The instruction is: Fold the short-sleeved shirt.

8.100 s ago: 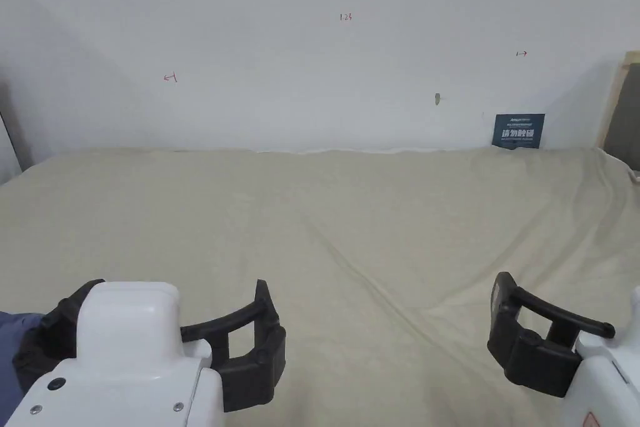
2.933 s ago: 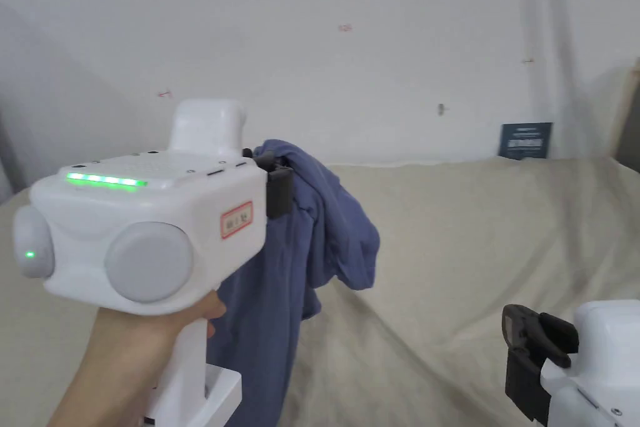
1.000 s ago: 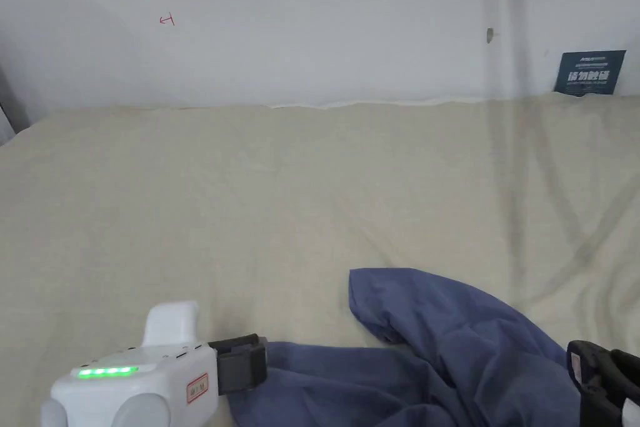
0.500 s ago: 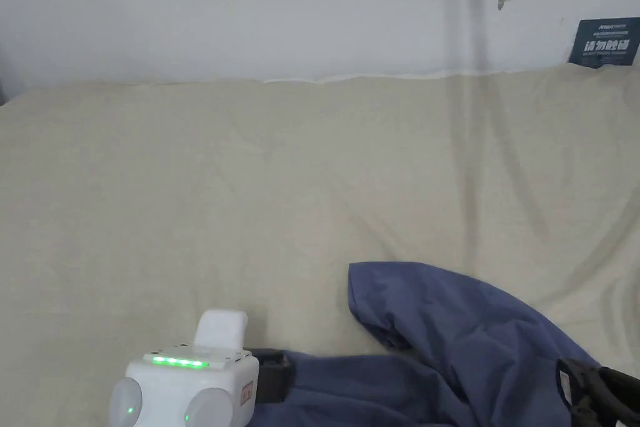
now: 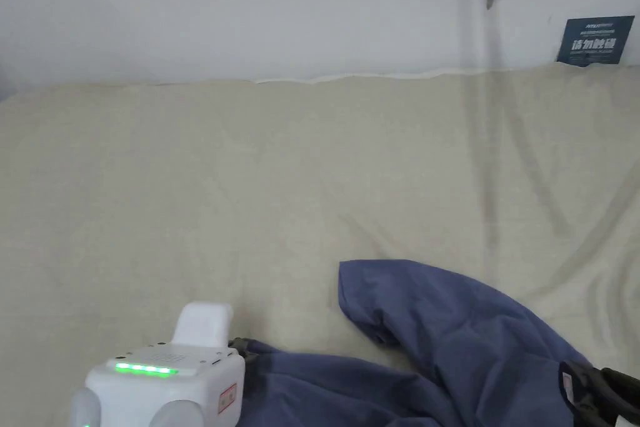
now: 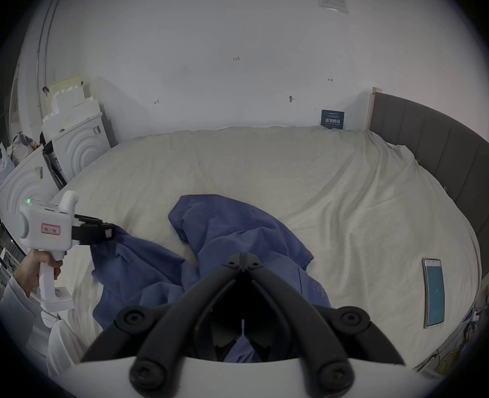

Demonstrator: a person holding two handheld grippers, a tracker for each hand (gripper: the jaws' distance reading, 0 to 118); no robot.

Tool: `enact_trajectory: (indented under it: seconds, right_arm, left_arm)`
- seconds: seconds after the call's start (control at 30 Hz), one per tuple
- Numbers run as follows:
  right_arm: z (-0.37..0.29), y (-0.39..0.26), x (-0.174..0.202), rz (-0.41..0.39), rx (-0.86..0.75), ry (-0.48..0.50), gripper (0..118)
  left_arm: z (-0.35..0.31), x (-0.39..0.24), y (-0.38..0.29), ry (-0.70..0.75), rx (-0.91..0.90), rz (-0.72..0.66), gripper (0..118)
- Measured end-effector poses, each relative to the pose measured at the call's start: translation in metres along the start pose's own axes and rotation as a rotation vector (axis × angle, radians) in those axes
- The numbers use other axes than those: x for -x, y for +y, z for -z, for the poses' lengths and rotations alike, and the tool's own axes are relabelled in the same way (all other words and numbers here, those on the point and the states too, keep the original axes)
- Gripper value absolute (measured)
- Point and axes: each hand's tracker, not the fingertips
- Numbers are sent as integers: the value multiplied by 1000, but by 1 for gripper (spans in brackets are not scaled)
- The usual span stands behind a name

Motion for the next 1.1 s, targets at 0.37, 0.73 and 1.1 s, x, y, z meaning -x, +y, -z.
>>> enact_trajectory:
  seconds: [0.37, 0.73, 1.1]
  right_arm:
    - [49, 55, -38, -30, 44, 118, 0]
    - [183, 82, -46, -148, 343, 183, 117]
    - [290, 55, -43, -224, 577, 130, 108]
  left_arm:
    - [-27, -8, 5, -7, -58, 31, 7]
    - [-26, -7, 2, -5, -37, 21, 7]
    - [-15, -6, 4, -1, -16, 15, 7]
